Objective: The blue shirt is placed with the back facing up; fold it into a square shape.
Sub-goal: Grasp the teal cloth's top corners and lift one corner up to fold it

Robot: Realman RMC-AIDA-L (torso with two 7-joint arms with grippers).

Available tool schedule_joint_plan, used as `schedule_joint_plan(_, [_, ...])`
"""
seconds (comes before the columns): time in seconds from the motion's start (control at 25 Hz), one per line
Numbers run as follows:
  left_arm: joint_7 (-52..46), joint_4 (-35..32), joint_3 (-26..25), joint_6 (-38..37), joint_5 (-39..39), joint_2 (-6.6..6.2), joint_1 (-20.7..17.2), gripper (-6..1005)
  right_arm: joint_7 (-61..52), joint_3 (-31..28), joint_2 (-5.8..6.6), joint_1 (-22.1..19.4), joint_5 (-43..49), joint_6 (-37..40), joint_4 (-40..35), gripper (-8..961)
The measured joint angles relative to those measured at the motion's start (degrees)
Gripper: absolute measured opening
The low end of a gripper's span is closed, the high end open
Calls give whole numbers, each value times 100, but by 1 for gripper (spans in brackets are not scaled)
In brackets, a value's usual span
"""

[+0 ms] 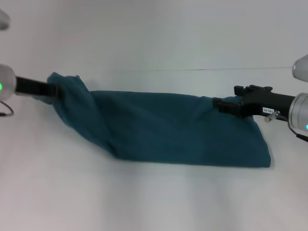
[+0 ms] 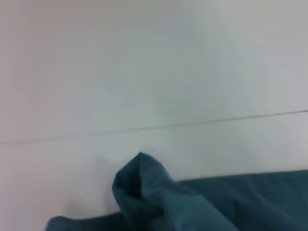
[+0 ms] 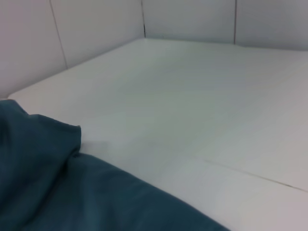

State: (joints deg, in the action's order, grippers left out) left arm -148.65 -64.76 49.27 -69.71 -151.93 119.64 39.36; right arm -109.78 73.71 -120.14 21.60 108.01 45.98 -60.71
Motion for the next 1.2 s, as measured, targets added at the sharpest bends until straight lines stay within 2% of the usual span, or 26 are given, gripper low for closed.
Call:
schedule_joint_plan(0.04, [-32,-69,-31,-107,2,-63,38,86,157,1,-1,22,-142,-39,108,869])
schedule_joint_plan(0.24, [-88,-543,-431,-884,21,-362,322,91,1104,2,-4,296,-1012,-172,854,711])
schedule_joint_plan(0.32, [-87,-602,-552,-1076,38,-431,454,93,1782,15,-9,506,-1611,-275,1371,654])
schedule_joint_plan(0.36, [-78,-608,-611,-1176,83,-471,536,94,2493,38,-25,727,-2308,-449,1893,630])
schedule_joint_plan(0.44, [-60,-608,-690,-1342,211,-533,658,96,2841,46,-35,851,-2649,-519,2167,581])
schedule_joint_plan(0.64, [-43,-574,-834,-1601,706,-700,865,100,4906,73,-71,1772,-4525,-551,3810,459])
schedule_joint_plan(0.76, [-35,-561,-842,-1688,995,-754,925,103,5577,184,-111,2317,-5039,-516,4497,339])
schedule_joint_plan(0.88, [-3,-560,-837,-1794,1225,-769,994,106,5676,258,-135,2683,-5121,-534,4823,197])
schedule_joint_plan(1.12, [24,-597,-798,-2023,1595,-745,1050,111,5619,471,-151,3054,-5140,-529,4998,-1])
schedule_joint_plan(1.2, [28,-615,-797,-2102,1762,-743,1054,113,5458,756,-151,3173,-5143,-568,5038,-1])
